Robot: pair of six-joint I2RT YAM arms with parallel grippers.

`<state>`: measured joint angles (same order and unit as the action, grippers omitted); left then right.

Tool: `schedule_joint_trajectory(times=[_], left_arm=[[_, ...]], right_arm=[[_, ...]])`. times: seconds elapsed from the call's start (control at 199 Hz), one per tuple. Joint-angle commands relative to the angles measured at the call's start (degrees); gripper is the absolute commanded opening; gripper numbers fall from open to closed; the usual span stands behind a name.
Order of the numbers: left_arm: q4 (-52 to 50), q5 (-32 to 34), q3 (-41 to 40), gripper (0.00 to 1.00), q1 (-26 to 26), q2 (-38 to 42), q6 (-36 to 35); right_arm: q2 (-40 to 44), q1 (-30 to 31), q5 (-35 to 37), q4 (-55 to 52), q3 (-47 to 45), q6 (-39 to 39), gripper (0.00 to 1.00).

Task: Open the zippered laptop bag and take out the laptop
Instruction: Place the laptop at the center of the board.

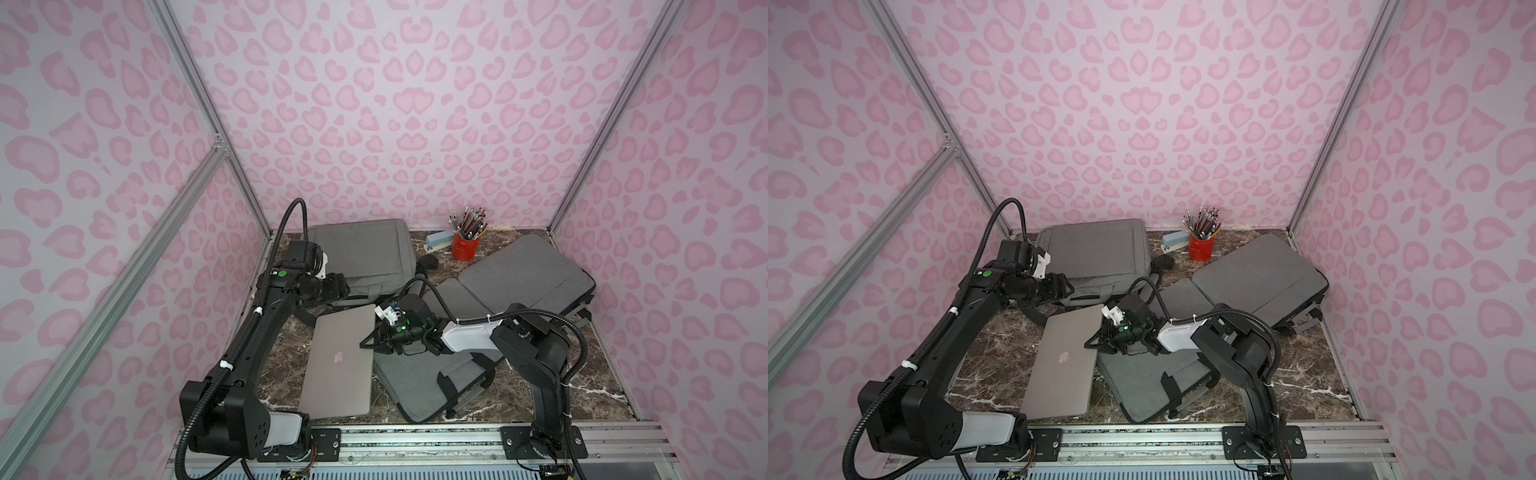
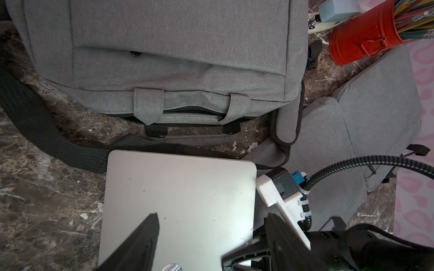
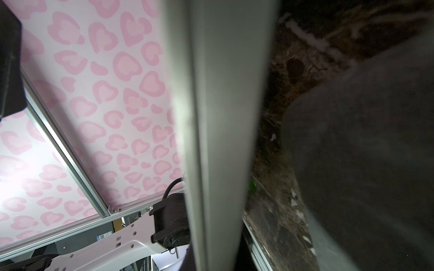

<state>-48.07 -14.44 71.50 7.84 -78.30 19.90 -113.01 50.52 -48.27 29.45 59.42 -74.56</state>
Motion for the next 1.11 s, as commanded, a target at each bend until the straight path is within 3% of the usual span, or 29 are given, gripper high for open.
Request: schedule_joint_trajectory(times=[0.0, 0.196, 0.417, 1.1], left_arm=[[0.2, -1.0, -0.5, 0.75, -0.1, 0.2, -0.9], [0.4, -1.1, -0.7, 0.76, -0.1, -0.1, -1.1], [1.1, -1.9, -0.8, 0.76, -0.1, -0.8, -1.0], [1.3, -3.7, -2.2, 0.75, -0.1, 0.3, -1.0]], right_arm=[[2.9, -0.7, -1.5, 2.8, -1.0, 2.1, 0.0], [8.4, -0.5, -0.8, -0.2, -5.3, 3.1, 0.0], [7.8, 1.8, -1.5, 3.2, -8.9, 0.5, 0.0], [-6.7, 1.5, 3.1, 8.3, 5.7, -3.9, 0.0]])
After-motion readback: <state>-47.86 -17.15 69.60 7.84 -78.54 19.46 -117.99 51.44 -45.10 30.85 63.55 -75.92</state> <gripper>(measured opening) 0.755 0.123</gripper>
